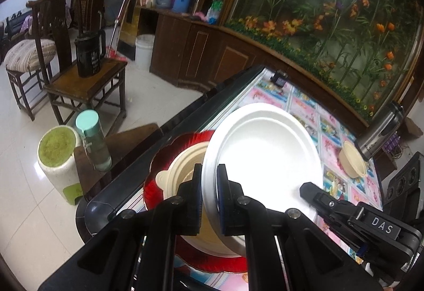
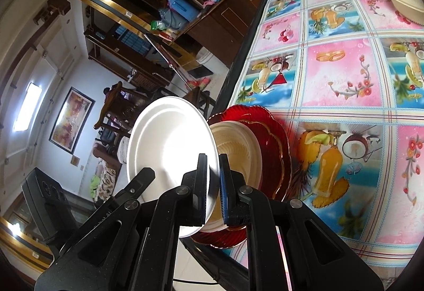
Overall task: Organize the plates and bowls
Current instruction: 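Lower the white plate with both grippers onto the bowls on the red plates, then open both grippers and move them to the last beige bowl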
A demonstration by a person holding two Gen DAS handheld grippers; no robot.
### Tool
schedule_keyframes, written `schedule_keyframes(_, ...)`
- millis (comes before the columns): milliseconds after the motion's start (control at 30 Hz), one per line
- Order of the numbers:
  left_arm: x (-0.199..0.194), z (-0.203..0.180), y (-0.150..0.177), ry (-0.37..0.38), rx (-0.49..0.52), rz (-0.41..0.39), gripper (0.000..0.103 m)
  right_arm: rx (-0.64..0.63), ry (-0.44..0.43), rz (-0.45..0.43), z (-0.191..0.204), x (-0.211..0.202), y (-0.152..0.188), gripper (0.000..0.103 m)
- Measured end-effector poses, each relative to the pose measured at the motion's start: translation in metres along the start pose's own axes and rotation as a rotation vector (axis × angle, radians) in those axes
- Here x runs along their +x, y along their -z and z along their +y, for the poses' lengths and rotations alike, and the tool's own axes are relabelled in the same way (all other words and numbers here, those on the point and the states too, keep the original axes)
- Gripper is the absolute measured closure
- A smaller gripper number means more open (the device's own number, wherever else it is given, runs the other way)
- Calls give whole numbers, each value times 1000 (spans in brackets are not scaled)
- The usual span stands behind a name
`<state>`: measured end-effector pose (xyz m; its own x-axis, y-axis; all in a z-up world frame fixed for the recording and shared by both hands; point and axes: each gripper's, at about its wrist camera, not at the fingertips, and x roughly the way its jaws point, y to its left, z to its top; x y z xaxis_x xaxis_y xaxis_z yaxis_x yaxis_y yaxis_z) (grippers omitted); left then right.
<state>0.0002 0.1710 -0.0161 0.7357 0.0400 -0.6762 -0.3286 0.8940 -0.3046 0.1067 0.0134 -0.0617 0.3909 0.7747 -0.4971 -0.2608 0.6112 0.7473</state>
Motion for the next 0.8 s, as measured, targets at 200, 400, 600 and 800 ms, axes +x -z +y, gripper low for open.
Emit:
schedule_keyframes(200, 18, 11, 2, -9, -32, 71, 94, 8, 34, 26, -6, 19, 0, 93)
schedule_keyframes(400, 19, 18, 0, -35, -32, 110, 91, 2, 66, 48, -12, 32, 0, 93)
schedule_keyframes(600, 24, 19, 1, -62, 4, 129, 73, -10, 74, 54, -13, 37, -1, 93)
schedule_keyframes(800, 22, 25, 0, -103, 8, 124, 72, -14, 62, 15, -15, 25, -5, 93)
